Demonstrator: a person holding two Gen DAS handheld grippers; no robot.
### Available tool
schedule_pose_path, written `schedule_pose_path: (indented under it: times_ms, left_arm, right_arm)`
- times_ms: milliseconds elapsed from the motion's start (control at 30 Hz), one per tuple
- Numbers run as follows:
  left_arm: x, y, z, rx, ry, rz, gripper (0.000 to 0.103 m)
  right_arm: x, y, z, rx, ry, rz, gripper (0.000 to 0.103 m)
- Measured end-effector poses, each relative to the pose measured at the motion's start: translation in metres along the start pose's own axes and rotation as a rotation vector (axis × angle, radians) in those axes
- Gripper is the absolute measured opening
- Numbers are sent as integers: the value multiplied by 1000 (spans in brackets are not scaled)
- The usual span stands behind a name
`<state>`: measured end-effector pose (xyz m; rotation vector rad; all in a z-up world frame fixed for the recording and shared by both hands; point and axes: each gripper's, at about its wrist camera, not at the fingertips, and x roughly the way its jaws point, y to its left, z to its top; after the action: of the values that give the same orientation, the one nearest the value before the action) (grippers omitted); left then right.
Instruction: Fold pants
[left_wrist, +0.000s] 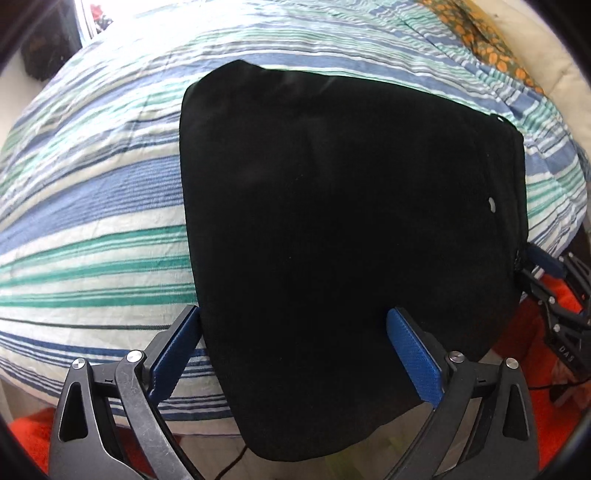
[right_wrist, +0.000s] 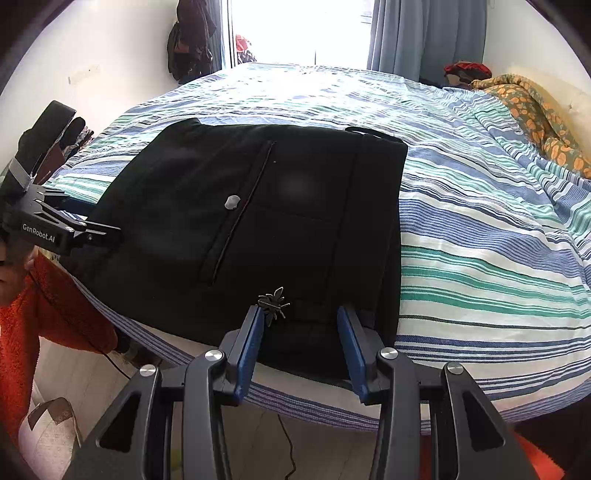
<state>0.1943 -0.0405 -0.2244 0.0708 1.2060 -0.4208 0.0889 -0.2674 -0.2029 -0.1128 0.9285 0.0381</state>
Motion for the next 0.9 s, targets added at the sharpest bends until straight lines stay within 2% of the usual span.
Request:
schedule_pose_path:
  times_ms: [100,367,900]
  left_arm:
    - [0,4,0,-30,7,-20,100]
    - [-5,-13,-6,-30,-22,72,100]
    - [-3,-33,-17,-14,-43,106,102]
  right_arm:
    - [-1,-1,-1,2,-1,3,43]
    - [0,0,-2,-4,-2,0,43]
    - [2,4,-3,-27,-3,-30,43]
